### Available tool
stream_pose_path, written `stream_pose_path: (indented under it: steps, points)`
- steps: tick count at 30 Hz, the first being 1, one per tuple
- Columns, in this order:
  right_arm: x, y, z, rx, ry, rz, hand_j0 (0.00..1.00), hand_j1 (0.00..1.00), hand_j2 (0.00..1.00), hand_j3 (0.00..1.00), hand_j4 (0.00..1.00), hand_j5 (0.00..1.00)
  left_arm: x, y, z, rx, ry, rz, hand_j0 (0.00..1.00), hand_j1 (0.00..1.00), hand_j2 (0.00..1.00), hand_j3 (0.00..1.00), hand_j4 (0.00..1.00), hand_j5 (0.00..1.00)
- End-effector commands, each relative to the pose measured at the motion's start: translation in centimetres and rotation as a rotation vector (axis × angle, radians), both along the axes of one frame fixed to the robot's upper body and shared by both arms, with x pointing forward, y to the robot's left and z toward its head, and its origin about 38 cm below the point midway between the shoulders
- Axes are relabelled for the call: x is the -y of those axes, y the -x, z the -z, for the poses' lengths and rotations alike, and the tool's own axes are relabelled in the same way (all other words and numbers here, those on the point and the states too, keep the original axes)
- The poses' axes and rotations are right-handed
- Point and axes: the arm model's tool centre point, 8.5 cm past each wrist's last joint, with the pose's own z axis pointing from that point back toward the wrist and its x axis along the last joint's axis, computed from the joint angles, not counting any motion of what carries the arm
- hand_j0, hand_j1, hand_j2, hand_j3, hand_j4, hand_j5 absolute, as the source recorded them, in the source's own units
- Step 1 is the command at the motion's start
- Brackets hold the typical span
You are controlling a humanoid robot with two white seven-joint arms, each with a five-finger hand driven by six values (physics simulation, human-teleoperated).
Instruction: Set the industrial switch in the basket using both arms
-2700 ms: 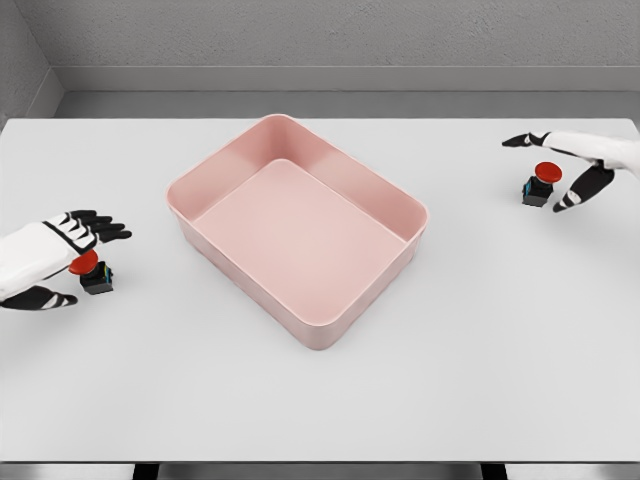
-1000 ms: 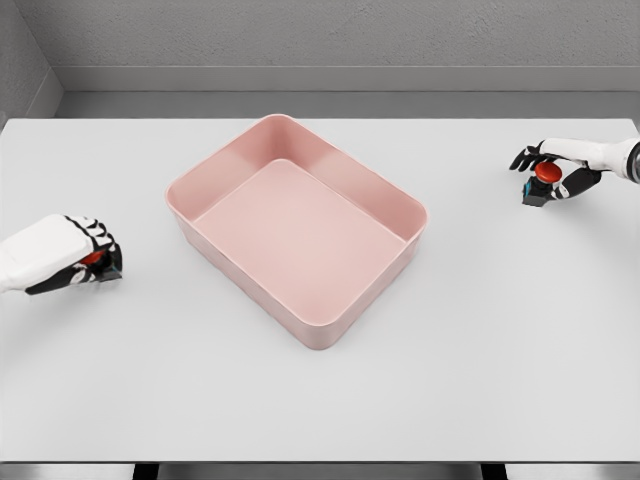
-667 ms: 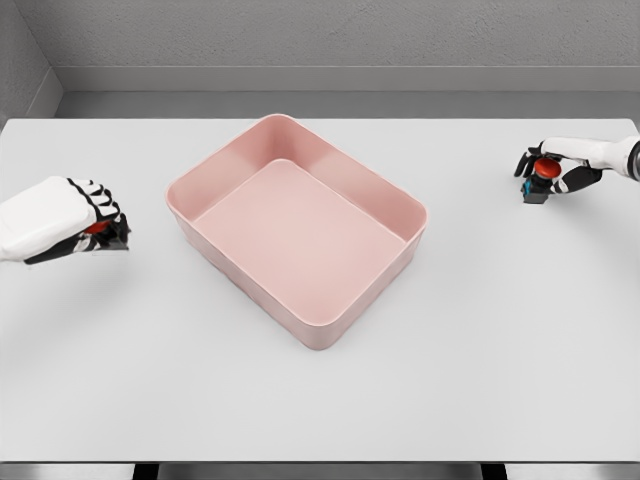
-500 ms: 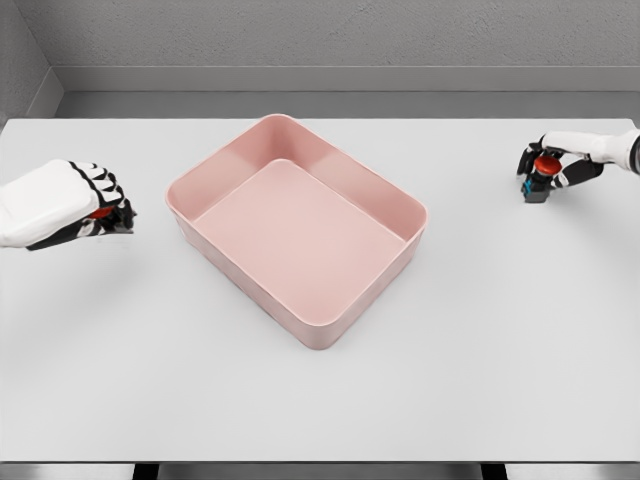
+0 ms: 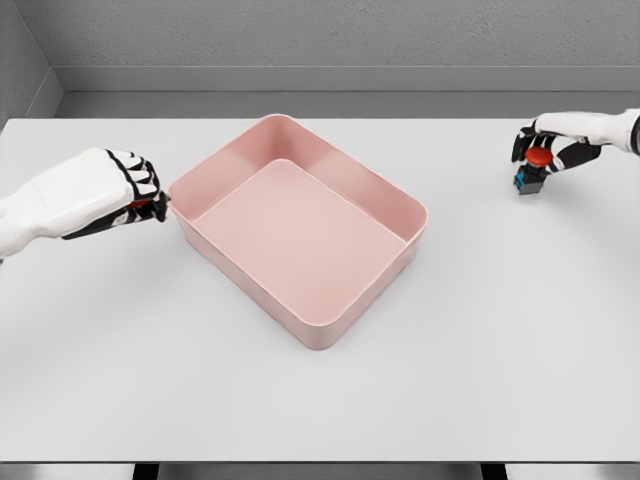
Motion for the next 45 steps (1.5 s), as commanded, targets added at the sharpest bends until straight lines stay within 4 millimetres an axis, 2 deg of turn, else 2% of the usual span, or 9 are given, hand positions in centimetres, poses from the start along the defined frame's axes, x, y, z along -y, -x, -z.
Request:
stream_pose_path:
  steps: [1,9,19,26,29,31,39,45]
  points:
    - [-0.2,0.0,-0.2,0.007,-0.006,-0.013,0.5,0.5,0.5,0.5,0.5,0.5,0.1,0.0,0.0,-0.002,0.009,0.001,0.31,0.31,0.31,0.31,0.31,0.31]
    - [-1.5,-0.1,-1.2,0.032,-0.013,-0.064,0.48,0.48,0.48,0.48,0.48,0.48,1.6,-0.7,-0.4,0.024,0.036,0.028,0.31,0.31,0.31,0.31,0.31,0.31]
    - [-2.9,-0.4,-2.7,0.071,-0.03,-0.114,0.48,0.48,0.48,0.48,0.48,0.48,3.8,-1.2,-0.1,0.037,0.078,0.059,0.32,0.32,0.32,0.32,0.32,0.32]
    - [-4.7,-0.4,-3.5,0.092,-0.038,-0.162,0.48,0.48,0.48,0.48,0.48,0.48,5.4,-1.4,0.3,0.049,0.09,0.079,0.32,0.32,0.32,0.32,0.32,0.32]
    - [-5.3,-0.4,-4.0,0.105,-0.039,-0.181,0.48,0.48,0.48,0.48,0.48,0.48,7.3,-1.6,1.2,0.048,0.092,0.106,0.32,0.32,0.32,0.32,0.32,0.32]
    - [-5.7,-0.4,-4.3,0.11,-0.054,-0.19,0.48,0.48,0.48,0.48,0.48,0.48,8.0,-1.8,1.2,0.053,0.1,0.113,0.32,0.32,0.32,0.32,0.32,0.32]
    - [-7.3,-0.3,-5.2,0.132,-0.065,-0.237,0.48,0.48,0.48,0.48,0.48,0.48,10.7,-3.4,4.1,-0.005,0.069,0.115,0.32,0.32,0.32,0.32,0.32,0.32]
    - [-9.2,-0.1,-5.8,0.146,-0.093,-0.284,0.48,0.48,0.48,0.48,0.48,0.48,13.3,-5.2,7.4,-0.075,0.046,0.108,0.32,0.32,0.32,0.32,0.32,0.32]
